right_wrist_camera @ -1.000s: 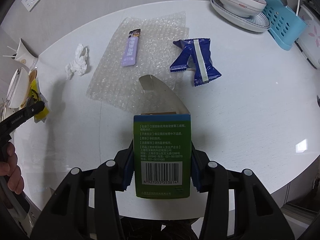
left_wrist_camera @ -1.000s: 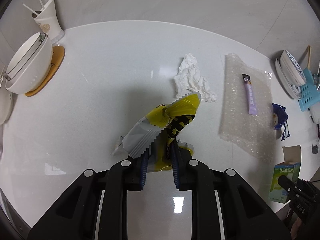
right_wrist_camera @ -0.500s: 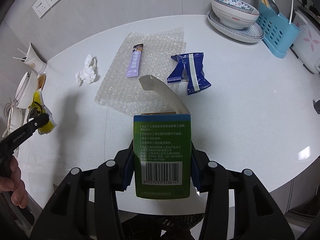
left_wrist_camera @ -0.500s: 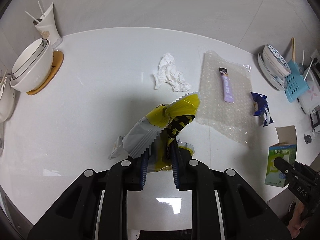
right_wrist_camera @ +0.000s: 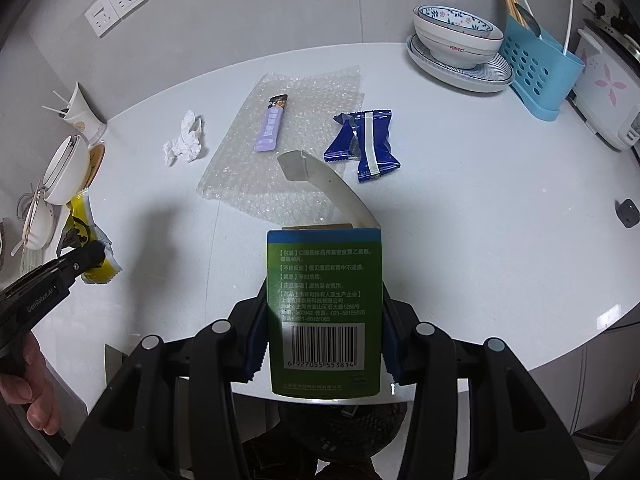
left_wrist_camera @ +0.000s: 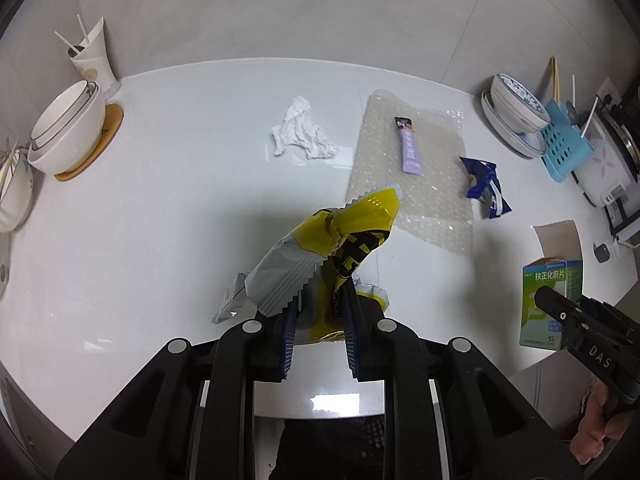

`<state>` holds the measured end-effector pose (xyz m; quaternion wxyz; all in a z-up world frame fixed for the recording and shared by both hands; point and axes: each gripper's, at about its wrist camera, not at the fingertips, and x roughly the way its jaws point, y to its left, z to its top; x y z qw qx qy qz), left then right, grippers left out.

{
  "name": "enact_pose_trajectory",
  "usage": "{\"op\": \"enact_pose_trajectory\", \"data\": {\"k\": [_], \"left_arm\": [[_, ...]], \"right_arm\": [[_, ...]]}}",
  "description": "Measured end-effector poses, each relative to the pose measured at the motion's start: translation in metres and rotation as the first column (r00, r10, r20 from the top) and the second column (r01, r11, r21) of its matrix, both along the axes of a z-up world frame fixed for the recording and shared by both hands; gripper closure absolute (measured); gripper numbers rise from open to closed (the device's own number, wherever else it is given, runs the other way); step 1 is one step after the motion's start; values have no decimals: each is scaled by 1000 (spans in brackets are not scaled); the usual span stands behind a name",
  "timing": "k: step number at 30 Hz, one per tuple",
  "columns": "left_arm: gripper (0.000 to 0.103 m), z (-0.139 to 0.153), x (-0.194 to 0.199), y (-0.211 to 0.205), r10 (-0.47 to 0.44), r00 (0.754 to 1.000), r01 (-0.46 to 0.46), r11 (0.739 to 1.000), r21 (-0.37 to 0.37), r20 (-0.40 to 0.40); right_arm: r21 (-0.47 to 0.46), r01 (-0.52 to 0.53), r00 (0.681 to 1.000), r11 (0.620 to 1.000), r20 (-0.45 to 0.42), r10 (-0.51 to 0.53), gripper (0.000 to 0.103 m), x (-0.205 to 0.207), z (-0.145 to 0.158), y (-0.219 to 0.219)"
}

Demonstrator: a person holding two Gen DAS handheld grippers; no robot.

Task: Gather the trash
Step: 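Carry the snack bag and green box down over the trash bin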

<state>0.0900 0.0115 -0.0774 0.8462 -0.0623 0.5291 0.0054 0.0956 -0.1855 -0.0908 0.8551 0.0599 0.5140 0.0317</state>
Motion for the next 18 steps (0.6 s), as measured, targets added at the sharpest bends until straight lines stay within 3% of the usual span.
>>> {"op": "enact_pose_trajectory", "data": {"k": [18], "left_arm": [[83,5,-68,-50,-37,999,37,999,0,13]], "right_arm": [[7,-35,999,999,30,35,59,-53,3,-24]]}}
